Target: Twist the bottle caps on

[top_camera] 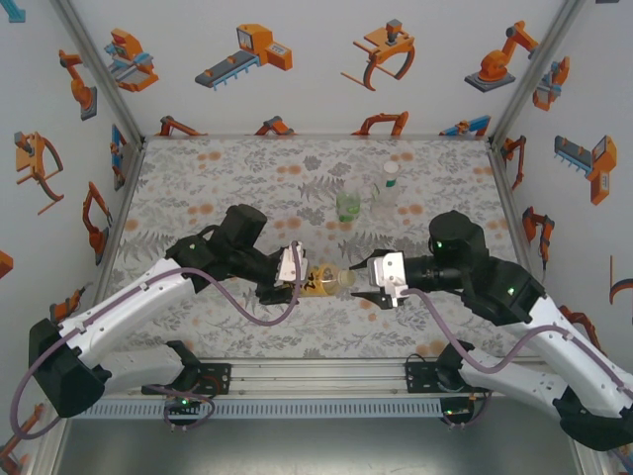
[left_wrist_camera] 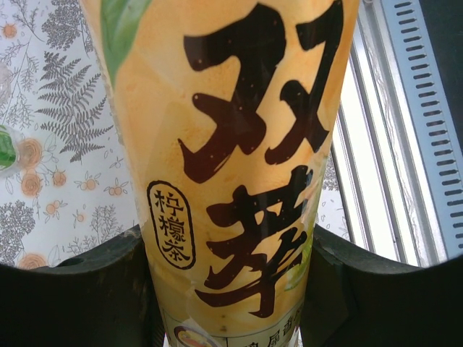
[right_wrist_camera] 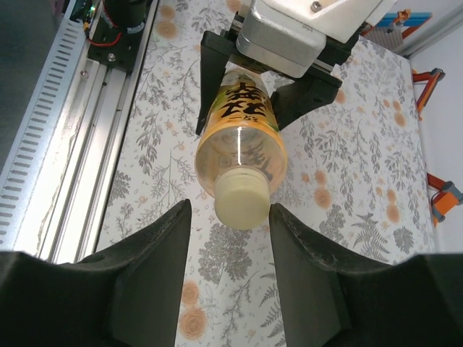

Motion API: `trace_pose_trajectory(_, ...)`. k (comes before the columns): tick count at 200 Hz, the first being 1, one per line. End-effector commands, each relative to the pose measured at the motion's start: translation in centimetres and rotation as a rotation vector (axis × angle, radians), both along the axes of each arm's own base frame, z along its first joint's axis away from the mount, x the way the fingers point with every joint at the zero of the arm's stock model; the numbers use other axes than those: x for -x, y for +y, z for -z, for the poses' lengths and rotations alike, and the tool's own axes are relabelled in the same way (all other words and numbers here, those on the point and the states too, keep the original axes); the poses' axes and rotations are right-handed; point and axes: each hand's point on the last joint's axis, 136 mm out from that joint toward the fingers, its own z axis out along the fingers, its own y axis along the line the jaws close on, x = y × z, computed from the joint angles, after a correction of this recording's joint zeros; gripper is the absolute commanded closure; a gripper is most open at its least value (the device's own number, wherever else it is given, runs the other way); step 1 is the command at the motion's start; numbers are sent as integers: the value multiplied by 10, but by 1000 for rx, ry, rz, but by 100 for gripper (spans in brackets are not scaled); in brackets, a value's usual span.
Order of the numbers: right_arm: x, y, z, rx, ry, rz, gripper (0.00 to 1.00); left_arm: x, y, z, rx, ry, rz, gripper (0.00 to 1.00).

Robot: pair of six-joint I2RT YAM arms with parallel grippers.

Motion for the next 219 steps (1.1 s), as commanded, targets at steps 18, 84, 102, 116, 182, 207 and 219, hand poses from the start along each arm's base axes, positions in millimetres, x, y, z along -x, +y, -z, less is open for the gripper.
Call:
trace_pose_trajectory(18, 2, 6, -4, -49, -31, -38, 56, 7, -3, -13, 33, -8, 48, 100)
trace_pose_trajectory(84, -3, 11, 0, -50, -22, -33, 59, 7, -3, -14, 36, -10, 49, 100)
trace_pose_trajectory(102, -3, 10, -1, -53, -25, -28, 61, 7, -3, -14, 35, -10, 48, 100)
trace_pose_trajectory(116, -3, 10, -1, -51, -23, -23, 64, 7, -3, -14, 36, -12, 49, 100)
trace_pose_trajectory(182, -15, 13, -10, -88, 91, 73, 88, 4, -1, -14, 26, -30, 33, 100)
trace_pose_trajectory(207, -20, 13, -19, -144, 198, 134, 99, -5, 0, -13, 9, -65, -15, 100)
trace_pose_trajectory(219, -29, 13, -22, -193, 264, 203, 100, -10, 0, -13, 5, -81, -39, 100)
